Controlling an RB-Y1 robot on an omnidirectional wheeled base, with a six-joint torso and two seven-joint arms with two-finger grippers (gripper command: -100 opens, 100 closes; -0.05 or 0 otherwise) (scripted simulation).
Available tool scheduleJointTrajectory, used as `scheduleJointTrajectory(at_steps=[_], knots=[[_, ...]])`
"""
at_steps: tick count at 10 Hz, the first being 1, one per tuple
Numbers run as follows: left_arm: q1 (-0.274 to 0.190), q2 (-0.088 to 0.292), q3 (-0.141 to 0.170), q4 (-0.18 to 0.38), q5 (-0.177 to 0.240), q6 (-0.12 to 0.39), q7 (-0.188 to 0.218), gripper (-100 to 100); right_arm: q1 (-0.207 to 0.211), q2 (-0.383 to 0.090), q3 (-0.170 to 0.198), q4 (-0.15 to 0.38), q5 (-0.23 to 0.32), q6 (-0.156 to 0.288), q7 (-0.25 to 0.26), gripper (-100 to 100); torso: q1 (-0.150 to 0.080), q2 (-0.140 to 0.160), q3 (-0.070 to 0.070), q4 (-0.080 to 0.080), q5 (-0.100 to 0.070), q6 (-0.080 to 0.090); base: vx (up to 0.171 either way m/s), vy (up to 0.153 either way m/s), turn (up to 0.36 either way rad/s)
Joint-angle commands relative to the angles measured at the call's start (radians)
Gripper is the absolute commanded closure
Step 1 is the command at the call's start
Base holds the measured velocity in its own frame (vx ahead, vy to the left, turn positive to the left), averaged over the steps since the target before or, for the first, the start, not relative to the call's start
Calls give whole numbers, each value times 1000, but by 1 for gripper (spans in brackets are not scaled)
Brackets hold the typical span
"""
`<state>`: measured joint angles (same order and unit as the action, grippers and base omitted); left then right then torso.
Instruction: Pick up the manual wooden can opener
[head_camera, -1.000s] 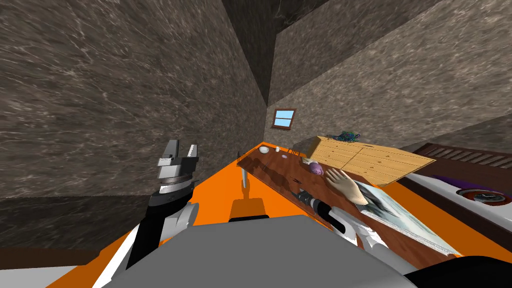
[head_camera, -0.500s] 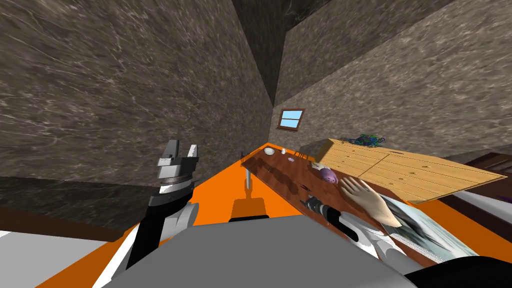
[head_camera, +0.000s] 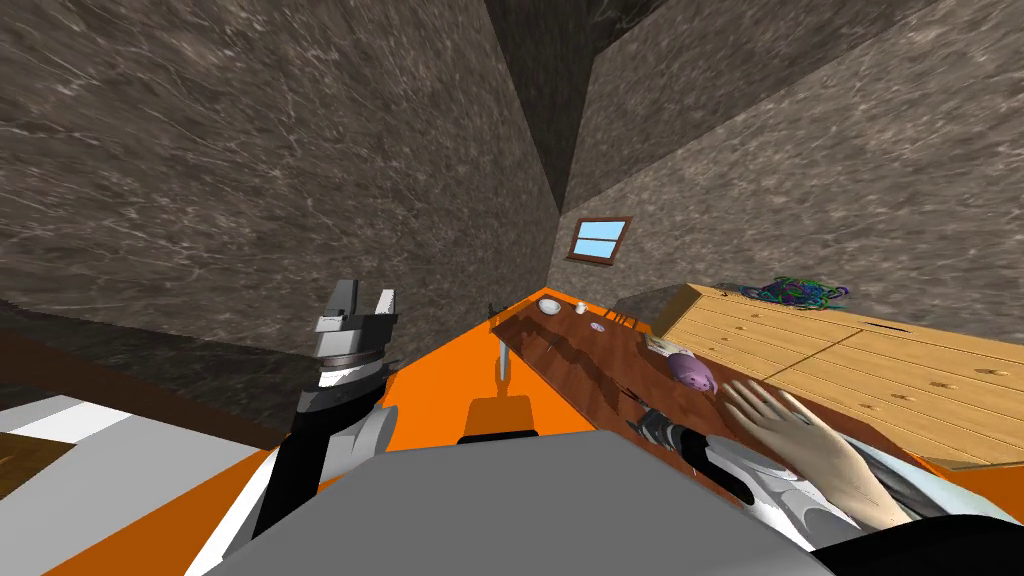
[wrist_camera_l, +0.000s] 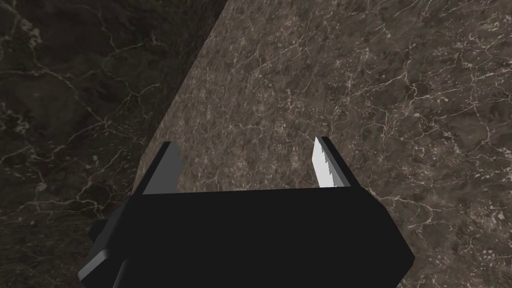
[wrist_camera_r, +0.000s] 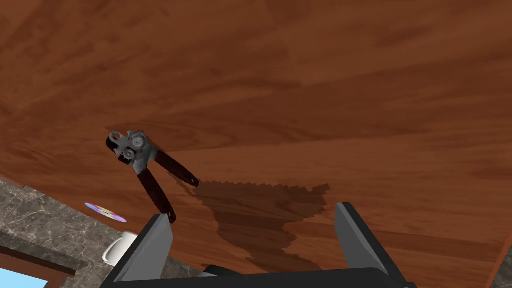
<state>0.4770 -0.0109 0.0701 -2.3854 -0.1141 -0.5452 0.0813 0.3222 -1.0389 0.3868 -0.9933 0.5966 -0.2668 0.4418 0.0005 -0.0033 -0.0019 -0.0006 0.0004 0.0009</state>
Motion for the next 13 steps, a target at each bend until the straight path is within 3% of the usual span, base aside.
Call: scheduleJointTrajectory(at_steps=[1,6,9,10,11,13], knots=[[0,0,0,0,0,0,0,0,5,-25,27,42,18,17,6,-100,0,0,0,0,0,0,76,-1,230],[0,0,0,0,0,0,0,0,0,-77,104,186,69,26,34,-100,-1,-1,-1,0,0,0,84,-13,183],[0,0,0,0,0,0,0,0,-10,-69,101,201,71,16,43,-100,0,3,1,0,0,1,27,-7,27],[0,0,0,0,0,0,0,0,-9,-71,103,199,71,19,39,0,1,4,2,1,0,1,0,0,0],[0,0,0,0,0,0,0,0,-16,-39,105,211,75,38,48,-100,1,4,2,1,0,1,2,-49,80],[0,0,0,0,0,0,0,0,-24,-7,108,223,79,57,57,-100,-4,4,2,1,-1,1,11,-82,58]])
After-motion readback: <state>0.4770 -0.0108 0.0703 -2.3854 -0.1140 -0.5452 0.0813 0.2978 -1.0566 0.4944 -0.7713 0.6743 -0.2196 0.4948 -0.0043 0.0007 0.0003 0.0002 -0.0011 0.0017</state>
